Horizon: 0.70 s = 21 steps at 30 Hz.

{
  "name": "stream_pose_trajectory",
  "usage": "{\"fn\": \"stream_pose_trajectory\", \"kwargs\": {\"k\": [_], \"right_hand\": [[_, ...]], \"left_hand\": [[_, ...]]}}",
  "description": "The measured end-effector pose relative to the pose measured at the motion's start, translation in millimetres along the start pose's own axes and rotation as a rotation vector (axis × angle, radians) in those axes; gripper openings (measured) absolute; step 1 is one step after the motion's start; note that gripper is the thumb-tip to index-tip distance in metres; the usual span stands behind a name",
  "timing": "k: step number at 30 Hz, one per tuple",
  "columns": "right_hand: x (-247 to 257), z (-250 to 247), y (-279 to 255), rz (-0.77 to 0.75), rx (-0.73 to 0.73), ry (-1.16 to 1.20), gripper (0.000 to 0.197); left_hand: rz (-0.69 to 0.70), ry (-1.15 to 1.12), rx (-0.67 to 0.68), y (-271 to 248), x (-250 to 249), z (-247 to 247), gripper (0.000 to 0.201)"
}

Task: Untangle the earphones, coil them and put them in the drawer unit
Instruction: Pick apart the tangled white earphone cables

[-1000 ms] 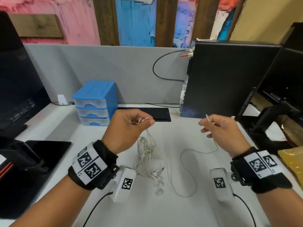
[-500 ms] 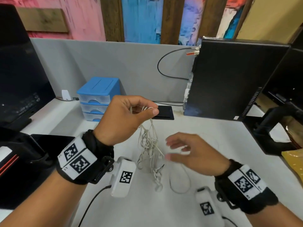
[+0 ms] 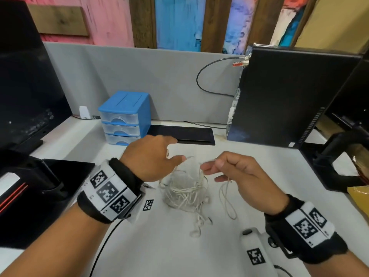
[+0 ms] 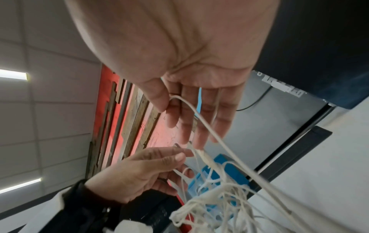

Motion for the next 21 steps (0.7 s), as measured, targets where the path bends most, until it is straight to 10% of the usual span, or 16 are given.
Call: {"fn": "stream_pose_trajectory", "kwargs": {"k": [3, 9, 14, 21], "right_hand": [[8, -6, -2, -0.012, 0.005, 0.029, 0.025], [32, -18, -12, -0.102, 0.03, 0.093, 0.029], [50, -41, -20, -0.16, -0.085, 0.175, 0.028], [69, -97, -34, -0.345, -0.312, 0.344, 0.033]], "left_hand": [[0.114, -0.009, -0.123, 3, -11, -4, 0.067], [0.394, -0.723, 0.092, 3, -56, 41, 0.061], [0.308, -0.799, 0.105, 11, -45, 78, 0.019], [0.255, -0.73, 0.081, 18, -19, 76, 0.008]]}}
Point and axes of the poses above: each hand's wrist, its own y-axis towards the middle knuckle, its own z-axis out of the palm, x = y × z, the point moved 7 cm from there along y, towards the middle knuckle, and after that the axes turned 11 degrees about z, right-handed, at the moved point
